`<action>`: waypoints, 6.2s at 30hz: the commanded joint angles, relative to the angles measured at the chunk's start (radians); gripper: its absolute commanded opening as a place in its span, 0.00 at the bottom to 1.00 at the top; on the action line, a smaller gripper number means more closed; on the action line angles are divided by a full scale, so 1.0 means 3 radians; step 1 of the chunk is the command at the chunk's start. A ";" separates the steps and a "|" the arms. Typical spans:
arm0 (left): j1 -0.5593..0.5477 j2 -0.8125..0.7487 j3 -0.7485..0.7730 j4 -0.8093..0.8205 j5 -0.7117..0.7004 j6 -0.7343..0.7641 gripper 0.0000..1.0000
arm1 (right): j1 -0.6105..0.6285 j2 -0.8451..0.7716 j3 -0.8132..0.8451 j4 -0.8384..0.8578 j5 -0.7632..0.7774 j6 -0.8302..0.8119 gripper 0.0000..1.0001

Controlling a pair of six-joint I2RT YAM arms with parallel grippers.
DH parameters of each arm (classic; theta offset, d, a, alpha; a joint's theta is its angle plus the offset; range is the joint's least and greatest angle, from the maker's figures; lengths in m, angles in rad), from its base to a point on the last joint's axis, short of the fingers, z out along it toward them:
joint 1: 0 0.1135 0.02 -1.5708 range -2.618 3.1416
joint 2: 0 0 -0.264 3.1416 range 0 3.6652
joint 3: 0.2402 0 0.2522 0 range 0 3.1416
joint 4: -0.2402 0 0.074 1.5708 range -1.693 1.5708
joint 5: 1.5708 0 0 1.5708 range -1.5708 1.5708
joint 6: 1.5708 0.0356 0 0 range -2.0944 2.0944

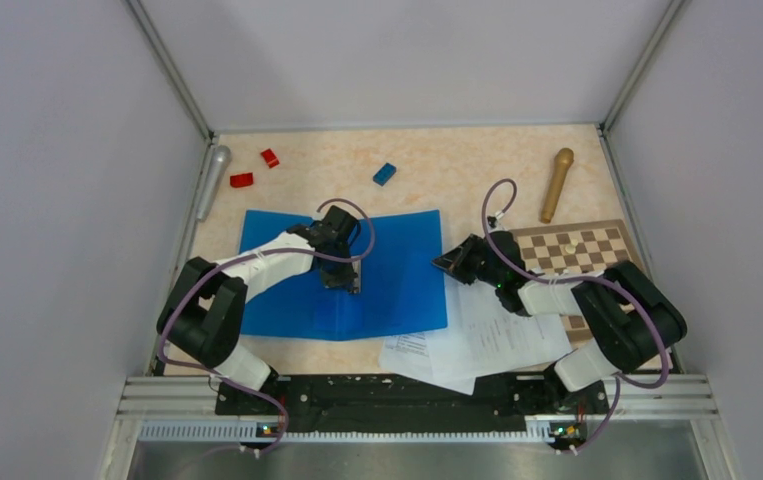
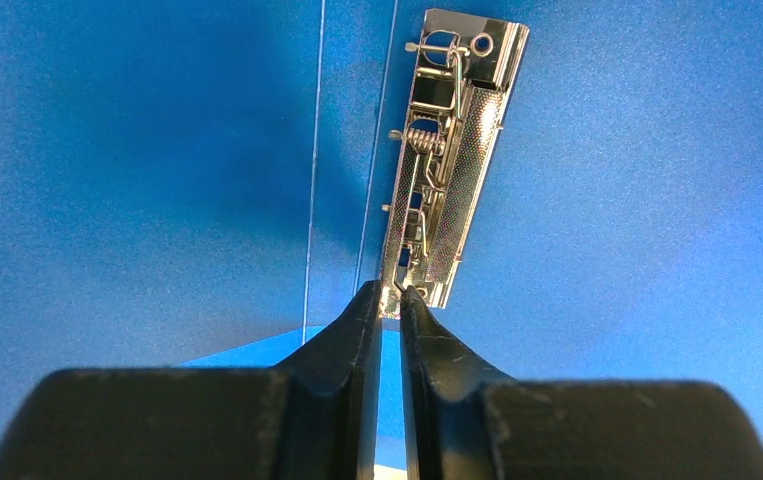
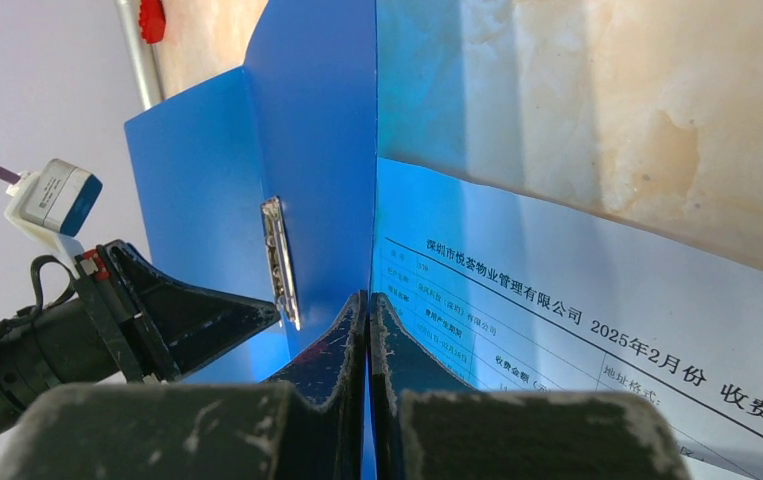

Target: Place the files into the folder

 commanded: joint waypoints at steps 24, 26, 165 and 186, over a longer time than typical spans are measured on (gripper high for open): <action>-0.0012 0.0533 -0.0084 0.0267 0.0033 -0.0096 0.00 | 0.0035 0.0065 0.0071 0.0179 -0.0057 0.0018 0.00; -0.0010 0.0535 -0.0085 0.0329 0.0118 -0.0100 0.00 | 0.0035 0.0082 0.0065 0.0194 -0.0064 0.0028 0.00; 0.1117 -0.0376 0.0344 0.0245 0.1734 0.0027 0.82 | 0.0260 -0.1224 0.0512 -0.1754 0.0529 -0.0886 0.98; 0.1179 -0.0303 -0.0576 0.1889 0.2582 -0.1004 0.99 | 0.0260 -0.1066 0.0590 -0.1713 0.0427 -0.0867 0.98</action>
